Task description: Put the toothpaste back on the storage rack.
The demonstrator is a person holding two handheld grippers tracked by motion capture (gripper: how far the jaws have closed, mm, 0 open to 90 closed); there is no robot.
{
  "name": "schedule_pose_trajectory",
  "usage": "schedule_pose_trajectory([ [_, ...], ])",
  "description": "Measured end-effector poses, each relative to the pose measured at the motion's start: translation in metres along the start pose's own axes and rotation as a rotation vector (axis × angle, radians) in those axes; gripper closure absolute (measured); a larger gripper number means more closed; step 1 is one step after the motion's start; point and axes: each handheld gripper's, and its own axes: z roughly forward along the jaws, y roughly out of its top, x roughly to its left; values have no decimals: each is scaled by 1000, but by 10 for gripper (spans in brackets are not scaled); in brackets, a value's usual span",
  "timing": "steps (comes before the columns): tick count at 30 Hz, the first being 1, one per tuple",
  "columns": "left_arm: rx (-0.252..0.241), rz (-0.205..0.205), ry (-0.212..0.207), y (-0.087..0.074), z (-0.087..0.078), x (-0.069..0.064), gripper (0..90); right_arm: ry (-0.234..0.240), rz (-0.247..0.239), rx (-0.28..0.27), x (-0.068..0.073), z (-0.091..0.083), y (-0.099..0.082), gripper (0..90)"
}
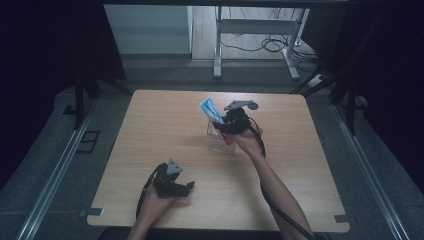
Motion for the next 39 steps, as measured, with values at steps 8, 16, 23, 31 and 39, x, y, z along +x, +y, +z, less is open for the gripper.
schedule_pose_trajectory([
  [8,0,0,0,0,0,0,134,16,-7,-6,2,-2,-1,557],
  [16,-1,0,-1,0,0,0,134,20,-5,-28,4,-5,-1,507],
  [23,0,0,-1,0,0,0,134,15,-6,-31,6,-11,4,449],
  [31,-1,0,0,0,0,0,134,19,-14,-14,7,-14,3,400],
  [39,-1,0,-1,0,0,0,134,18,-22,-23,10,-17,2,359],
])
